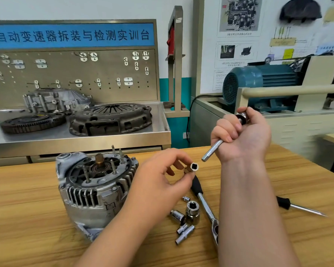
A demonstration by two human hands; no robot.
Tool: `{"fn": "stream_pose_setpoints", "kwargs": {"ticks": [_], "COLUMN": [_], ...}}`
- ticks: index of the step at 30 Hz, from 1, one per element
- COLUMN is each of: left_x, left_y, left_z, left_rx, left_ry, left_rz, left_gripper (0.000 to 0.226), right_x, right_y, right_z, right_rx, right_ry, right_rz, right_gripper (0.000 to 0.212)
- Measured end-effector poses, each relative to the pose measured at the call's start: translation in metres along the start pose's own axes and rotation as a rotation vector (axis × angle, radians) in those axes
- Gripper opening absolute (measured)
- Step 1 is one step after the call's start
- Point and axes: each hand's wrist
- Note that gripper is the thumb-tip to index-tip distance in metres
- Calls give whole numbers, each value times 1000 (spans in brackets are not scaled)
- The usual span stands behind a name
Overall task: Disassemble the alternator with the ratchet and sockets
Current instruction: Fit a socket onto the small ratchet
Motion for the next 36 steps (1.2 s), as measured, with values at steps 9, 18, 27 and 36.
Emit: {"fn": "stream_pose_setpoints", "kwargs": {"ticks": [9, 18, 27, 36], "left_x": [0, -1, -3, -5], "left_y": [-2, -4, -7, -11], "left_z": [-2, -2, -2, -11], "left_rx": [-8, -50, -29, 61], "left_ry": [7, -97, -59, 1], "left_rz": [32, 78, 38, -49], "left_gripper": [21, 36, 30, 10], "right_x": [-14, -16, -18, -24], "right_y": [17, 18, 20, 23], "right_z": [-7, -12, -14, -24], "right_rx": [-78, -68, -75, -160], "right_ry": [-80, -179, -225, -308], "right_rz": [107, 103, 79, 163], "right_gripper": [28, 25, 26, 24]}}
Point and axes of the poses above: each hand's wrist, its own x-axis towards the middle knuckle, its own y-axis out of the palm, z = x × y, and after that the axes turned 1 degree about -x, right-handed
